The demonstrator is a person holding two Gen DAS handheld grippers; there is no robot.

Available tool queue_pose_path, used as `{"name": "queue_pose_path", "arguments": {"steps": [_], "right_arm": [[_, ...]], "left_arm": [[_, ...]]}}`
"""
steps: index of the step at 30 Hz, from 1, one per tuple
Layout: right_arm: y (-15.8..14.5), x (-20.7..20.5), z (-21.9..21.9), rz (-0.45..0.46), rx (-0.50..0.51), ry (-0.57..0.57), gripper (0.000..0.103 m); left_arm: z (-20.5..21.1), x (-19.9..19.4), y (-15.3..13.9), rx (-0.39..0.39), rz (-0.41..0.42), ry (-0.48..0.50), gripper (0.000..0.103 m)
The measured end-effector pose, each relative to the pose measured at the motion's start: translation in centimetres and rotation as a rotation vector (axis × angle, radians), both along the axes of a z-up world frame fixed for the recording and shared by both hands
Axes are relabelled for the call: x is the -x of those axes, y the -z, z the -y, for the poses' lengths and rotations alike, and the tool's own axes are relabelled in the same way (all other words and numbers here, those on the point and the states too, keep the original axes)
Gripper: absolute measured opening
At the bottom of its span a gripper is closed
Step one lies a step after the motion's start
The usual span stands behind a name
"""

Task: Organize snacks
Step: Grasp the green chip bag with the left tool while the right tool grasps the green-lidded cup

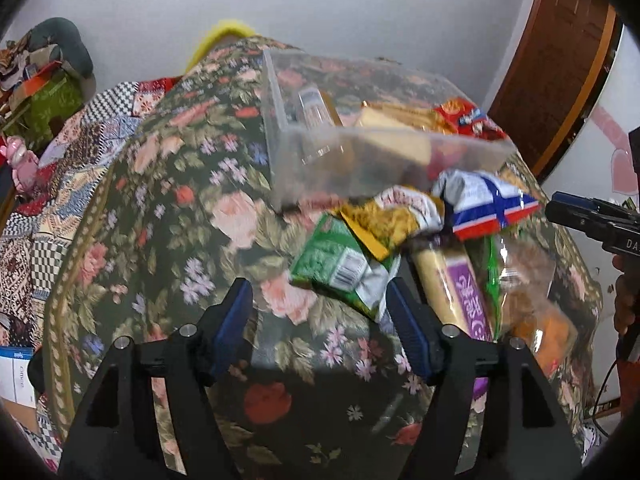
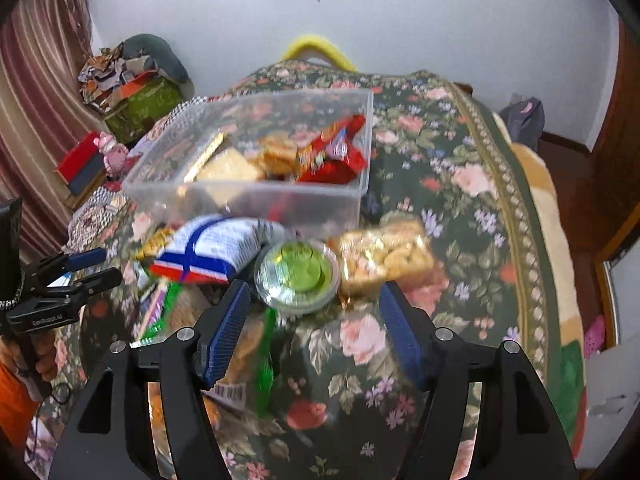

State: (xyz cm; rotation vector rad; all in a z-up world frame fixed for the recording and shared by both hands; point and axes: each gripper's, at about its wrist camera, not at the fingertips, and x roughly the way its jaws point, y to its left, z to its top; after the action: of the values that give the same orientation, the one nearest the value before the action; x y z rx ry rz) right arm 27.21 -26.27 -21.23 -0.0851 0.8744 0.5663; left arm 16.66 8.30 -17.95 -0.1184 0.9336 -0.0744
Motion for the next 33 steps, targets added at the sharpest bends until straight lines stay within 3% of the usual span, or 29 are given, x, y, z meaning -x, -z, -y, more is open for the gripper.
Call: {"name": "queue_pose_path", "arguments": {"steps": [13,18,25,33], "right_arm": [[2.5,-1.4,-2.0,-0.064,-0.004,-0.03,0.064],[2.8,-1.5,-2.9,-0.05,-0.003,-0.041,0.067],[3.0,-1.0,-3.4,0.003,0.047,-0.044,0.058],[2.7,-0.8,-2.2,-0.008,0.017,-0.025,0.057]], "left_arm": [[2.0,-4.1,2.4,-0.006,-0.049,0.023,0.074],[2.4,-4.3,2.6,-0.022,-0.019,0.03,0.074],[2.6,-3.5,2.4,0.004,0.009,0.03,0.054],[1.6,-1.1,1.6,-0.001,0.018,0.003,0.049]]}}
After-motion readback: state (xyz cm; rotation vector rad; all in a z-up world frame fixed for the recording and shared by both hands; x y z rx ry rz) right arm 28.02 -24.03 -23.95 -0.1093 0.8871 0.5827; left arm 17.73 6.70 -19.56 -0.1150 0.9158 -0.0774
